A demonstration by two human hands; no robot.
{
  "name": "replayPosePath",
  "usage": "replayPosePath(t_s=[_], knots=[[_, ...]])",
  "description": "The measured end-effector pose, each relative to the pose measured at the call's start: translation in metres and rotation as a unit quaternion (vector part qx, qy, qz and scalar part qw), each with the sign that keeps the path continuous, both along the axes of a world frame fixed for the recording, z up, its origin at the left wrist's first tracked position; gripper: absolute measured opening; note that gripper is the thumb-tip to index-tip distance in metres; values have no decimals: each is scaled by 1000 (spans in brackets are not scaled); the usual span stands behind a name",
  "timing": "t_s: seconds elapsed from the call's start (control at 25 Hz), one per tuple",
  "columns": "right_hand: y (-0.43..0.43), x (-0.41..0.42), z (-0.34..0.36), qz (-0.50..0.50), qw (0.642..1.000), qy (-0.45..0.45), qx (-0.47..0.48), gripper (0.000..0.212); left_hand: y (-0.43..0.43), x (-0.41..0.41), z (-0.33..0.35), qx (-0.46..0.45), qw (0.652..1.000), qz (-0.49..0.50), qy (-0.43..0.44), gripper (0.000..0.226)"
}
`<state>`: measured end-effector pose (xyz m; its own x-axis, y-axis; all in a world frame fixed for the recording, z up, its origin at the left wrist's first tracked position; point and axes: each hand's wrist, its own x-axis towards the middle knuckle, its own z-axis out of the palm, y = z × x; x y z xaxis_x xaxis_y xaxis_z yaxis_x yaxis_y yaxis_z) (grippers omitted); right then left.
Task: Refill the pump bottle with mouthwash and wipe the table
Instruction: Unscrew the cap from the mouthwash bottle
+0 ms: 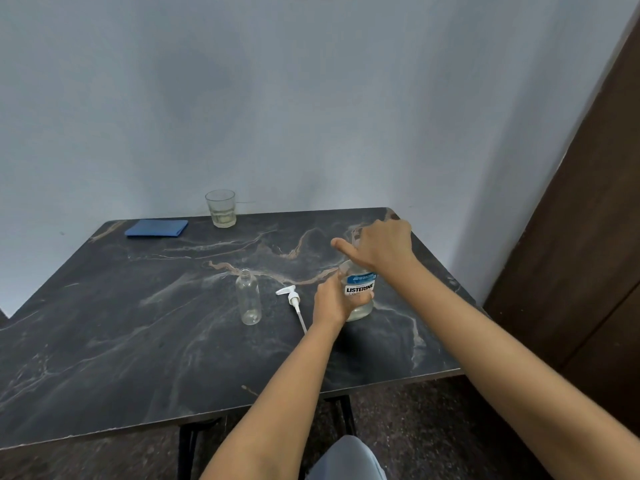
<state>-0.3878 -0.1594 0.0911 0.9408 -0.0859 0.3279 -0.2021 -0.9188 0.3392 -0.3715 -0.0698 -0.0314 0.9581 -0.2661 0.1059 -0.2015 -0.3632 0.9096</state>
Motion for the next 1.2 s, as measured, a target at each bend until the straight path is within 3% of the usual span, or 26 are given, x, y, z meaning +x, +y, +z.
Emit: replayPosePath(t_s=[0.12,0.24,0.32,0.48,0.64,0.72,0.84,1.04,1.2], knots=[[12,-1,-11,-47,999,-21,-8,72,-1,1,-3,-12,1000,-7,6,57],[-3,3,-17,22,996,-63,52,54,3,7,-6,-26,999,-38,20,42],[-16,7,-16,71,993,-62,73,55,5,9,-4,-22,998,-59,10,39],[-25,15,-10,175,978,-39,106,49,8,14,-3,-36,995,-91,16,42],[-34,22,-13,241,962,-37,120,44,7,16,-4,-23,995,-95,18,65],[-36,25,-14,268,954,-39,127,43,9,18,-2,-19,994,-103,32,55],[-36,30,-12,323,937,2,131,43,14,23,4,-22,987,-150,56,30],[-45,27,0,336,924,79,164,46,11,21,-2,-44,991,-121,46,38],[-51,12,17,312,909,143,237,27,9,19,-7,-59,991,-116,31,41]])
